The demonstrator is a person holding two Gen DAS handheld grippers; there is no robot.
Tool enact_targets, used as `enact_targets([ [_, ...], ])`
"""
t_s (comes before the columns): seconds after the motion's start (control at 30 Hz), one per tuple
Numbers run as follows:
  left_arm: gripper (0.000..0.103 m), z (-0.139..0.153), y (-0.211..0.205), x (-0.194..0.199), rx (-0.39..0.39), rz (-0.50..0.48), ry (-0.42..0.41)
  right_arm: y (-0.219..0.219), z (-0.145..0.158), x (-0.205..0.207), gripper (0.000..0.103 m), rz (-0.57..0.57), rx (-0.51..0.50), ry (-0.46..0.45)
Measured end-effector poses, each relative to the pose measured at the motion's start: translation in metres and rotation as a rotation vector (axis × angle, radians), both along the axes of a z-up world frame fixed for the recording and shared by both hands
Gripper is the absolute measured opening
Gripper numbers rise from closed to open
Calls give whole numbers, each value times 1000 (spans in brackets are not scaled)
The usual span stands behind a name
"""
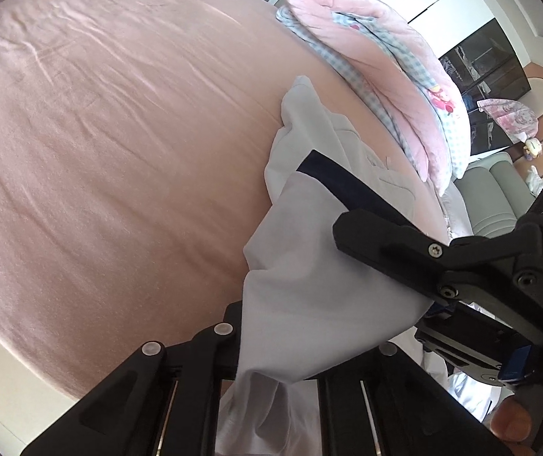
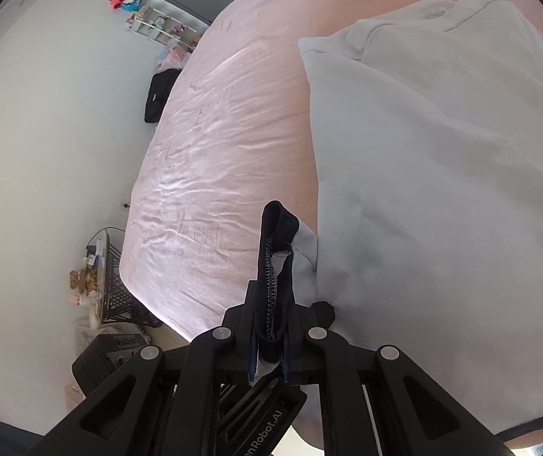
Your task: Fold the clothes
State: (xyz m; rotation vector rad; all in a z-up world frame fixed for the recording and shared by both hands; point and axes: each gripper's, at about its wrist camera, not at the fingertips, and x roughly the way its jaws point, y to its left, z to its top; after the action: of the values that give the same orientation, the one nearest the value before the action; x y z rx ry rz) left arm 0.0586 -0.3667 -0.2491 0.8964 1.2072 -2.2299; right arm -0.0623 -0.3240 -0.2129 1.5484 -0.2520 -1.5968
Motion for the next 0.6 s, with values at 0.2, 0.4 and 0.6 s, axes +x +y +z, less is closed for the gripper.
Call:
enact_targets([
  [0.2, 5, -8, -10, 9, 21, 45, -16, 22, -16, -12, 34, -49, 78, 14],
  [0.4, 5, 3, -10, 9, -28, 37, -35, 37, -28, -14, 34, -35, 85, -19],
  [0.6, 5, 11, -12, 9, -60, 37, -41, 37, -30, 0, 34, 5, 102, 18],
])
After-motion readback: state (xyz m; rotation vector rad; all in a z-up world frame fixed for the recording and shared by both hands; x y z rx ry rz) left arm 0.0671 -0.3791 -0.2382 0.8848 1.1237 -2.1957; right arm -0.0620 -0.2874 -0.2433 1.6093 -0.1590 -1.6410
